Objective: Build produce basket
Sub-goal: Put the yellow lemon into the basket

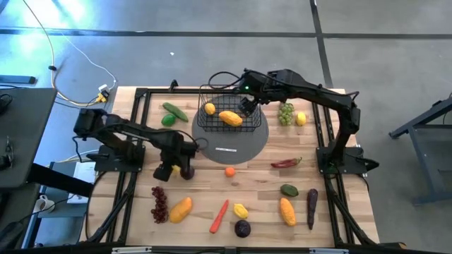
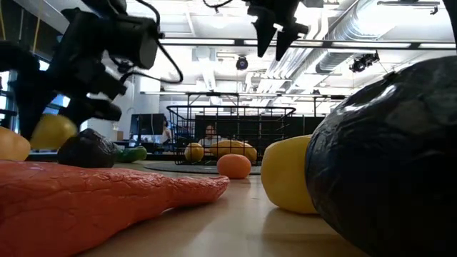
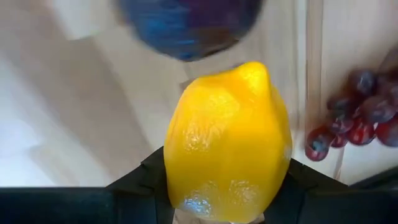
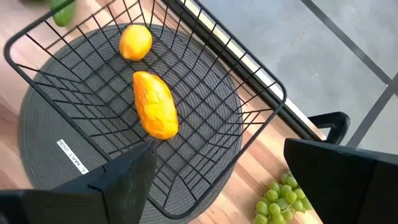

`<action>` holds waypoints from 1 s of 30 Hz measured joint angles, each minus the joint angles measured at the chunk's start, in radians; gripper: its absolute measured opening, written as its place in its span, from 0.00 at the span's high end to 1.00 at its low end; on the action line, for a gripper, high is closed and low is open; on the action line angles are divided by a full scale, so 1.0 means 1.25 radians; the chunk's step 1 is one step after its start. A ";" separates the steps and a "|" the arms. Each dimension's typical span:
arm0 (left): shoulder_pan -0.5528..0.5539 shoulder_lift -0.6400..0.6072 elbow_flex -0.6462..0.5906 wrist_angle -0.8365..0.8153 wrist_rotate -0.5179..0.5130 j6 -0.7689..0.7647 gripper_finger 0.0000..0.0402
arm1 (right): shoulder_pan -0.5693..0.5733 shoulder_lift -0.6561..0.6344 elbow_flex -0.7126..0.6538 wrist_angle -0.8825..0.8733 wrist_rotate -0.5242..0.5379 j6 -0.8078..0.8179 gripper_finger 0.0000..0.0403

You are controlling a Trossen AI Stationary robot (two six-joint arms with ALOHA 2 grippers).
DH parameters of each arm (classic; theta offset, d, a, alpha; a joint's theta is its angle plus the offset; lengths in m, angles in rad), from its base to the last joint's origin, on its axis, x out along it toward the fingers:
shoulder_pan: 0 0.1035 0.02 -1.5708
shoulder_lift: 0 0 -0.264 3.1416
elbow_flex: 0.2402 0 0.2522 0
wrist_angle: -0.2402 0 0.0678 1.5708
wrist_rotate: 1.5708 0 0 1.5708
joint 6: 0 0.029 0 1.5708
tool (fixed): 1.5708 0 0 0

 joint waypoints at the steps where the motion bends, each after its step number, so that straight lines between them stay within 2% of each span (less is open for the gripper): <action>1: 0.011 -0.015 0.000 0.001 -0.002 -0.008 0.60 | 0.000 -0.007 0.000 -0.002 0.000 0.000 0.17; 6: 0.068 -0.095 0.000 0.005 -0.016 -0.058 0.59 | 0.000 -0.032 0.000 -0.010 0.001 0.012 0.17; 16: 0.147 -0.221 0.074 0.017 -0.122 -0.089 0.58 | 0.000 -0.067 0.000 -0.043 0.015 0.047 0.17; 24: 0.194 -0.238 0.149 0.136 -0.181 -0.082 0.58 | 0.000 -0.084 0.000 -0.080 0.051 0.056 0.17; 30: 0.229 -0.237 0.155 0.278 -0.194 -0.104 0.58 | -0.001 -0.111 0.000 -0.114 0.103 0.088 0.17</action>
